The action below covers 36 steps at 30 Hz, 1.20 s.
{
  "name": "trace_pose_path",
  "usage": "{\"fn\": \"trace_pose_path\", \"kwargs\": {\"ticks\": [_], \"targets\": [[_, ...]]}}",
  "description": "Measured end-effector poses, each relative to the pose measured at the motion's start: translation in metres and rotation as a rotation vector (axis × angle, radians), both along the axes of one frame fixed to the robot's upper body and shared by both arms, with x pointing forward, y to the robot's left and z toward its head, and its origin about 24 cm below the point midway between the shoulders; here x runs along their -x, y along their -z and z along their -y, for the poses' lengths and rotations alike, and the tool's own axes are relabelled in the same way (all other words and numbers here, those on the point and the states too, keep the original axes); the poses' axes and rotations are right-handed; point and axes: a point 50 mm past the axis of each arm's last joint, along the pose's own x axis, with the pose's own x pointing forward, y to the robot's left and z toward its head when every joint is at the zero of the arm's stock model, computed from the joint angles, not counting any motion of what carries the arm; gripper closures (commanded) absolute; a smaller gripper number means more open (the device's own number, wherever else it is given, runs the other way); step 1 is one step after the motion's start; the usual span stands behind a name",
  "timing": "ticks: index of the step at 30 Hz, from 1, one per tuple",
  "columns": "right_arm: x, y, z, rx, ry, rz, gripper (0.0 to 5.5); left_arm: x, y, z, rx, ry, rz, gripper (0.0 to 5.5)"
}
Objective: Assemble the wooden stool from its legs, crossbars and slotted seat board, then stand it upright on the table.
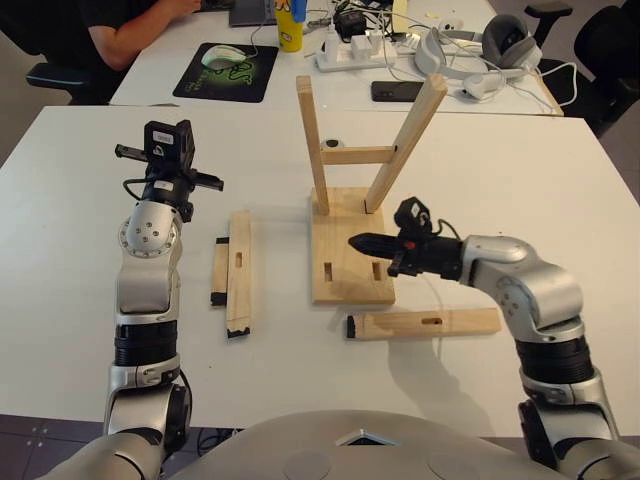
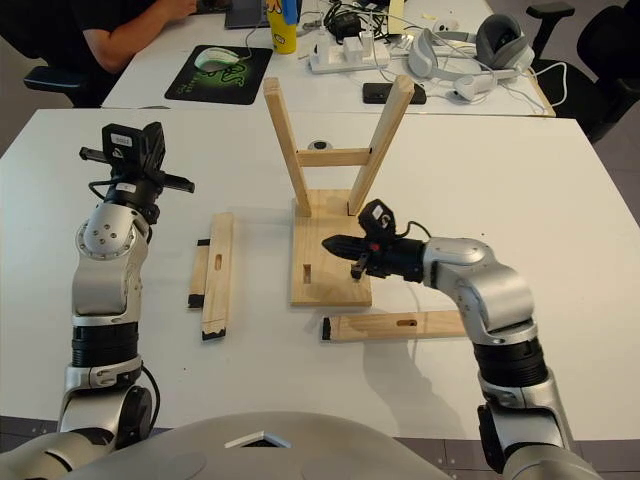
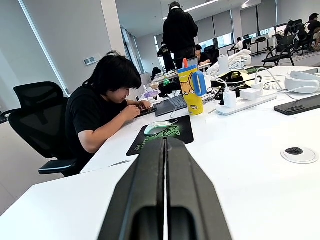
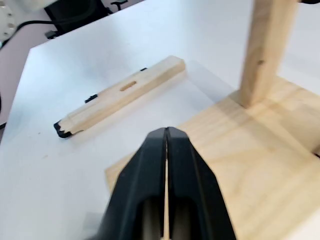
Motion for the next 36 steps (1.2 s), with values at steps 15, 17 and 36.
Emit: {"fn": "trace_pose_path", "kwargs": {"ticks": [15,17,36], "targets": [[-0.02,0.074,0.027,0.255,0.287,0.076,5.5,0.0,0.001,0.003,-0.007,0.04,-0.016,5.48],[-0.019,0.075,0.017,0.243,0.26,0.08,5.5,0.0,0.001,0.003,-0.008,0.043,-0.02,5.48],[-0.075,0.074,0.015,0.46,0.267,0.258,5.5,0.0,0.002,0.009,-0.003,0.057,-0.032,5.48]]}}
